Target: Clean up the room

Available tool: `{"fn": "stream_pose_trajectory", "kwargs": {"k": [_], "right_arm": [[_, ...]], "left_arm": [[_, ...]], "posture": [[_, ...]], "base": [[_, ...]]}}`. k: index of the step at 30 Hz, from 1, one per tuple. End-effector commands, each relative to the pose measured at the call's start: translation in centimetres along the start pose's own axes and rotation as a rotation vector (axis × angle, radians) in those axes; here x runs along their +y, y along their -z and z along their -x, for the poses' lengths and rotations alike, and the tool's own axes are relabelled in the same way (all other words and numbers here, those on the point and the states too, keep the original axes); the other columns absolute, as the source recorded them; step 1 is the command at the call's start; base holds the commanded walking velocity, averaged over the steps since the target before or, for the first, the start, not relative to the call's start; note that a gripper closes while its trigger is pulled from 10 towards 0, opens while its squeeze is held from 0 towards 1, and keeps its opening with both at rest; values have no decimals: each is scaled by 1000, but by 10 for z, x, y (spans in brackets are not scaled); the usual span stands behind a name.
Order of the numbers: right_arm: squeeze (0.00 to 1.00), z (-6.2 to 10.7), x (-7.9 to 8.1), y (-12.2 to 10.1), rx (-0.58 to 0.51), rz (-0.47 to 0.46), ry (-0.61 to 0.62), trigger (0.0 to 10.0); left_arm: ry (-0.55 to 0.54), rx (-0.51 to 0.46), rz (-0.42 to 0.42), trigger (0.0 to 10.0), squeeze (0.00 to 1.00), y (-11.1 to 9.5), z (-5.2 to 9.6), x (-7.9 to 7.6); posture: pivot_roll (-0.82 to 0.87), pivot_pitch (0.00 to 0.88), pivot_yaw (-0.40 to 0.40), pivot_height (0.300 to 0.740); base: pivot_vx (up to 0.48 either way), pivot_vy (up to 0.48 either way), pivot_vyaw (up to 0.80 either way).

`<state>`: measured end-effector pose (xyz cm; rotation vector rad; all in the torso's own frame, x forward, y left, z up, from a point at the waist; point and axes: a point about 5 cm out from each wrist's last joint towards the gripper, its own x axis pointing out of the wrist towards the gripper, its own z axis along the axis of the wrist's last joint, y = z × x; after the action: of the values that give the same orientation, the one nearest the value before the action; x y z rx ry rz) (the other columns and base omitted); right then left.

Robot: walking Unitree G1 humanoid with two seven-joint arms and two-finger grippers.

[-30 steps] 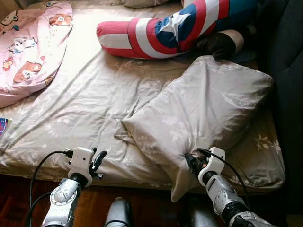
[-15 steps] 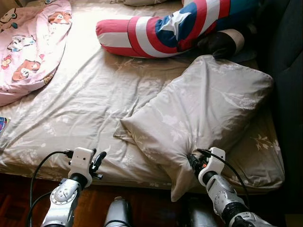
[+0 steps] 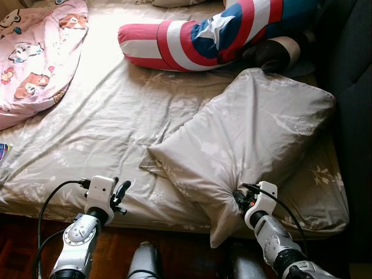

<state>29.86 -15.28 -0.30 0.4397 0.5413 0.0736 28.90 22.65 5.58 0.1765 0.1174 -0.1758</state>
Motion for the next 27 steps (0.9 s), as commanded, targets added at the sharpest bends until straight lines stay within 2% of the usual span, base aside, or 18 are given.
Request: {"fn": "stream_pose_trajectory", "kwargs": {"k": [1, 7, 11, 12, 13, 14, 18, 22, 24, 27], "right_arm": [[0, 6, -3, 28, 112, -12, 17, 0], [0, 8, -13, 23, 97, 8, 57, 0], [0, 10, -31, 3, 10, -8, 145, 0], [0, 10, -31, 3, 10, -8, 145, 0], [0, 13, -39, -4, -19, -11, 178, 0], [0, 13, -39, -4, -19, -11, 178, 0], [0, 32, -86, -48, -183, 9, 394, 0], [0, 55, -122, -78, -261, 54, 548, 0], [0, 55, -122, -78, -261, 54, 548, 0], [0, 78, -149, -102, -330, 45, 682, 0]], "left_arm": [[-20, 42, 20, 10000, 0, 11, 5, 2], [-39, 34, 42, 10000, 0, 10, -2, -5], [-75, 32, 55, 10000, 0, 12, 1, 0], [-75, 32, 55, 10000, 0, 12, 1, 0], [-83, 34, 57, 10000, 0, 13, 2, 1], [-83, 34, 57, 10000, 0, 13, 2, 1], [-110, 40, 63, 10000, 0, 16, 3, 4], [-113, 43, 64, 10000, 0, 17, 2, 5], [-113, 43, 64, 10000, 0, 17, 2, 5], [-109, 47, 65, 10000, 0, 17, 1, 4]], "posture": [[59, 222, 52, 653], [53, 204, 28, 653], [40, 178, 7, 653], [40, 178, 7, 653], [34, 170, 0, 653], [34, 170, 0, 653], [3, 153, -14, 653], [-12, 150, -13, 653], [-12, 150, -13, 653], [-28, 149, -11, 653]], "base": [[0, 0, 0], [0, 0, 0], [0, 0, 0], [0, 0, 0], [0, 0, 0], [0, 0, 0], [0, 0, 0], [0, 0, 0], [0, 0, 0], [0, 0, 0]]}}
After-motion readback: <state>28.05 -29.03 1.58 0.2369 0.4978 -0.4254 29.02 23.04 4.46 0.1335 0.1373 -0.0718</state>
